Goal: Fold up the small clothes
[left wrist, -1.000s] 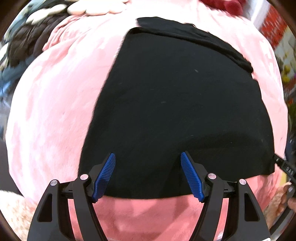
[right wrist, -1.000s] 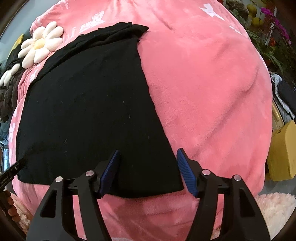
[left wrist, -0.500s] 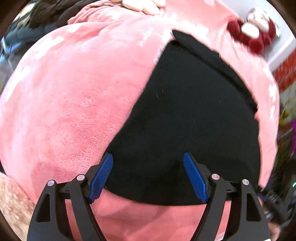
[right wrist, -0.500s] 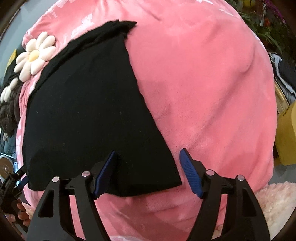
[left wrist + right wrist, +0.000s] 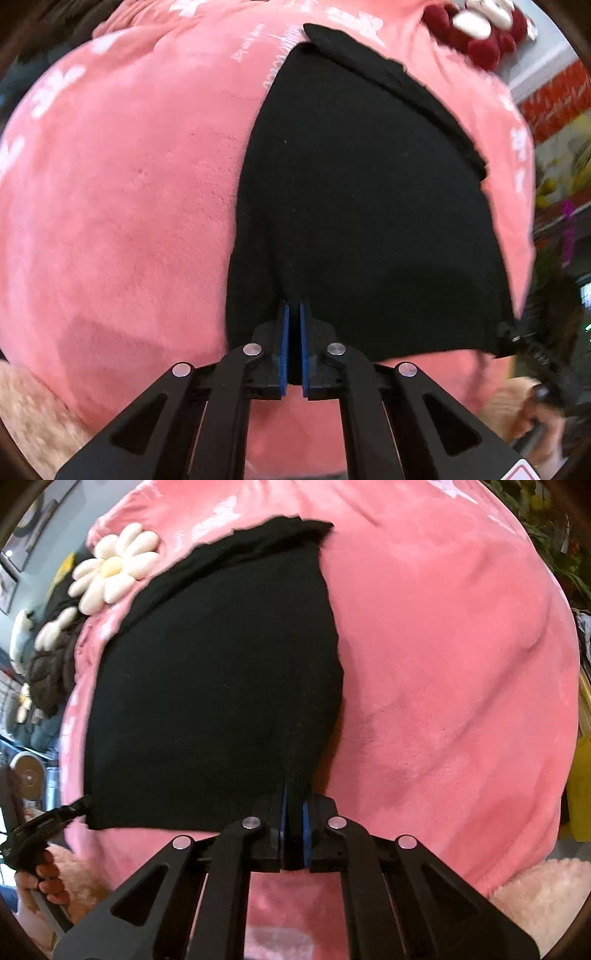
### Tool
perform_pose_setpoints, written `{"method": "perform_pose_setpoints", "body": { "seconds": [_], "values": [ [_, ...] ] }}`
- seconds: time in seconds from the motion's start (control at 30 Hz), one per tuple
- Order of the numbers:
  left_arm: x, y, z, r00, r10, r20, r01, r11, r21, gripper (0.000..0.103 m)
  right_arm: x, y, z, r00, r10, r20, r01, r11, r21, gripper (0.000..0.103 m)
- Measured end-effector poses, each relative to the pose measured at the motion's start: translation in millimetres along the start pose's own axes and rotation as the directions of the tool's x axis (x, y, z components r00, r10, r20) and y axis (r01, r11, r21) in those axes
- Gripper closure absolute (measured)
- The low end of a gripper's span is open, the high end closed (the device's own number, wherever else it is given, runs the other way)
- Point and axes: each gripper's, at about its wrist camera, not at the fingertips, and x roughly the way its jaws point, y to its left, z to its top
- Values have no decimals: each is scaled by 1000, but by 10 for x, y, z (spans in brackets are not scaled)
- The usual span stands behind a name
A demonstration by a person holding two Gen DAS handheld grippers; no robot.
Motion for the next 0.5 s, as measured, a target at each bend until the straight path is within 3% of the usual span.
{"method": "perform_pose_setpoints", "body": {
  "seconds": [0.17,0.27,0.5],
  "values": [
    [-423,-59,19,998,-57,21,56,998,37,101,-496,-112,51,998,44,39,-45,999,25,99],
    [-574,-97,-42,999,-49,9,49,997,64,101,-669,-138,28,999,29,35,-29,1000,4,99],
    [-702,-136,-445,995,-33,-95,44,993,108,101,-819,-281,-317,998,-3,-66,3,1000,-3,99]
  ]
}}
